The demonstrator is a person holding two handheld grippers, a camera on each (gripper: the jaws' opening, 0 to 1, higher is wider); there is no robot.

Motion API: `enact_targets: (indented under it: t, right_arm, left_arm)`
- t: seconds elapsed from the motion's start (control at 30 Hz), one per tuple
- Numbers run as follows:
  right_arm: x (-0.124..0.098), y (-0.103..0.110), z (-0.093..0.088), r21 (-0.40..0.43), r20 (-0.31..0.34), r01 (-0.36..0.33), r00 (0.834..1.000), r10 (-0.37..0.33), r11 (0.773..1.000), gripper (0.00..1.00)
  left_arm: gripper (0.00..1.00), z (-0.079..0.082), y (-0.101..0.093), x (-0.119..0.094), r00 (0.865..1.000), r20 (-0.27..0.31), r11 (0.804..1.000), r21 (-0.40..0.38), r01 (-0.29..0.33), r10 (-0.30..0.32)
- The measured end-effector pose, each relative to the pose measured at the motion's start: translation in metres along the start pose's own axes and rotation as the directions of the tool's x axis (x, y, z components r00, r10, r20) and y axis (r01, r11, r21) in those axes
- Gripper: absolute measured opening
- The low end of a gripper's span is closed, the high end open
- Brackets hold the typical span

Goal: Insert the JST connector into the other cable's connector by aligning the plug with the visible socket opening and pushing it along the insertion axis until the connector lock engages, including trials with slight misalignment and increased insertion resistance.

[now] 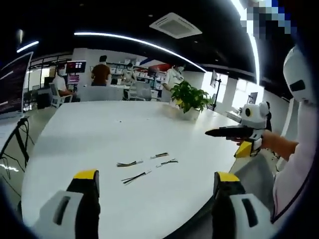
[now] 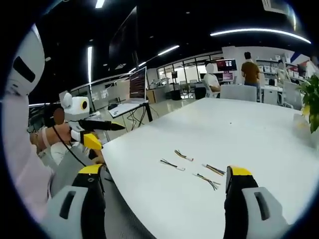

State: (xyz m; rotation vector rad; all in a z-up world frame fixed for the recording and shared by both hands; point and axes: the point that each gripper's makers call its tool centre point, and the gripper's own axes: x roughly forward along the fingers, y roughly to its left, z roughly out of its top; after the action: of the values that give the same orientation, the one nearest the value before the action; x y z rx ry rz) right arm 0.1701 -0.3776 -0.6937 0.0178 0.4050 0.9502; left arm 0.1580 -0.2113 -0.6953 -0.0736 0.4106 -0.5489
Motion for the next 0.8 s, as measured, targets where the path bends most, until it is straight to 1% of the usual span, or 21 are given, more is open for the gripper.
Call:
enact_targets:
  t: [0.1, 0.2, 0.47, 0.53, 0.6, 0.8]
  right_arm:
    - [-0.0002, -0.0009, -0.0004, -0.001, -0.002, 0.003, 1.0, -0.003, 1.0, 1.0]
    - [0.0002, -0.0012, -0.0025, -0.001, -0.01, 0.004, 1.0, -0.004, 1.0, 1.0]
    - [0.0022, -0.0024, -0.0016, -0.002, -0.013, 0.0, 1.0, 0.0, 1.0, 0.99]
    - [0.0028, -0.003, -0.0004, -0.004, -0.01, -0.002, 1.0, 0.002, 1.0, 0.99]
    - [0.0035, -0.0041, 0.0006, -0.005, -0.008, -0.003, 1.0, 0.003, 1.0, 0.99]
    - [0.0055, -0.0091, 0.0051, -0.013, -0.008, -0.003, 1.0, 0.003, 1.0, 0.99]
  left_arm:
    - [0.92, 0.0013, -0.0006, 0.0003, 1.0, 0.011, 1.0, -0.01, 0.003, -0.002]
    - [0.92, -0.0004, 0.0012, 0.001, 1.0, -0.003, 1.0, 0.001, -0.01, 0.01]
    - [0.91, -0.0015, 0.0029, 0.0021, 1.0, -0.017, 1.0, 0.011, -0.012, 0.012]
    - [0.9, 0.0018, 0.0016, 0.0029, 1.0, -0.001, 1.0, -0.015, 0.004, -0.004]
    - [0.9, 0.0042, 0.002, 0.0034, 1.0, 0.009, 1.0, -0.023, 0.004, -0.004]
    - [0.89, 0.0047, 0.0064, 0.0077, 1.0, -0.008, 1.0, 0.003, -0.011, 0.011]
